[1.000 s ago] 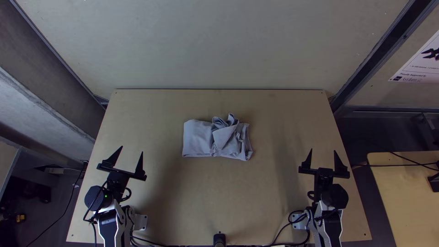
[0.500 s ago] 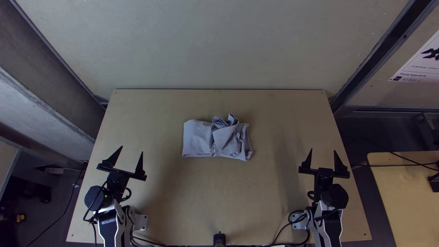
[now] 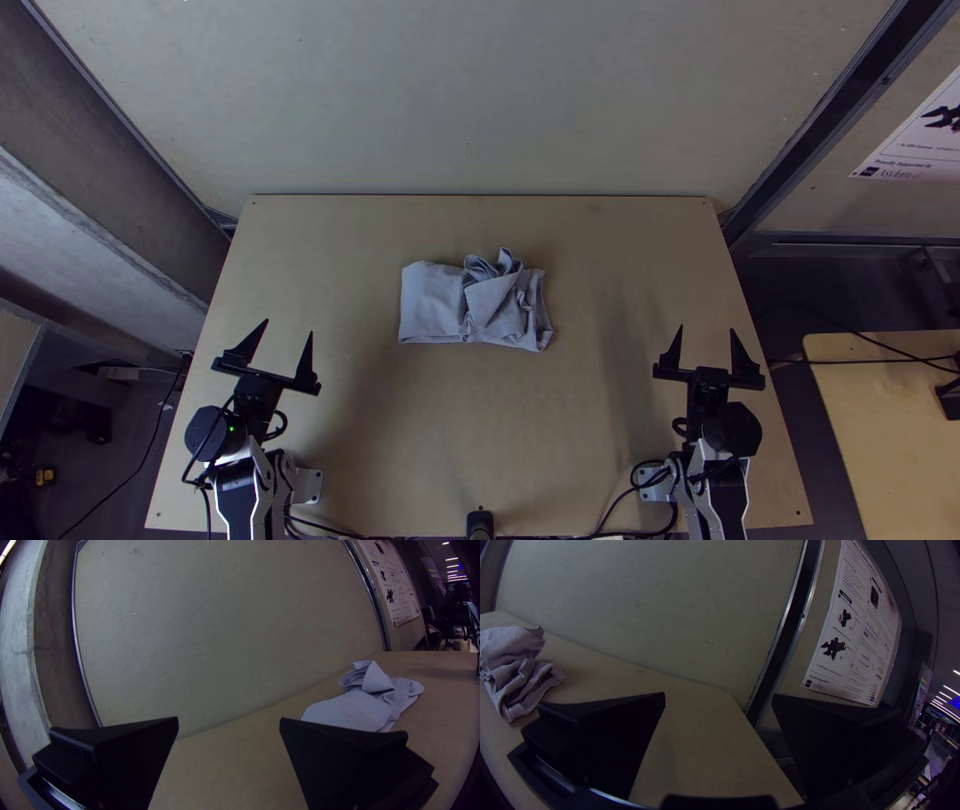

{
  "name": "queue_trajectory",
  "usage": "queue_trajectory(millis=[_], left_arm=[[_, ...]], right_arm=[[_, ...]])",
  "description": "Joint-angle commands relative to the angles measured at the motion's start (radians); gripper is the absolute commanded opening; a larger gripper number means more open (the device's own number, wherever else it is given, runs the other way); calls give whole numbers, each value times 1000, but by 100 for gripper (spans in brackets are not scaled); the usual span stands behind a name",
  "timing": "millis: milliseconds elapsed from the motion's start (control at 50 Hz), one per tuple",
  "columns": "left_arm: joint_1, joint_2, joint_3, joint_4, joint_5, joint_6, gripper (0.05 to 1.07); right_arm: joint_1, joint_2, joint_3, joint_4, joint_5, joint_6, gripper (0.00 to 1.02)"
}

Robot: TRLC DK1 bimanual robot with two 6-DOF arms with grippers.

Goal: Fold the t-shirt

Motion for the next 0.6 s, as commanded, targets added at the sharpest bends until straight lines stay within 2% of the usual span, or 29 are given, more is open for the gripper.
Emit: queue_trajectory(millis=[0,580], left_arm=[[1,-27,-48,-4,6,-20,103],[21,-10,-48,-23,4,-25,103]], right_arm=[[-3,-1,-18,-2,-1,17,98],[-3,-1,-18,-2,-1,17,98]])
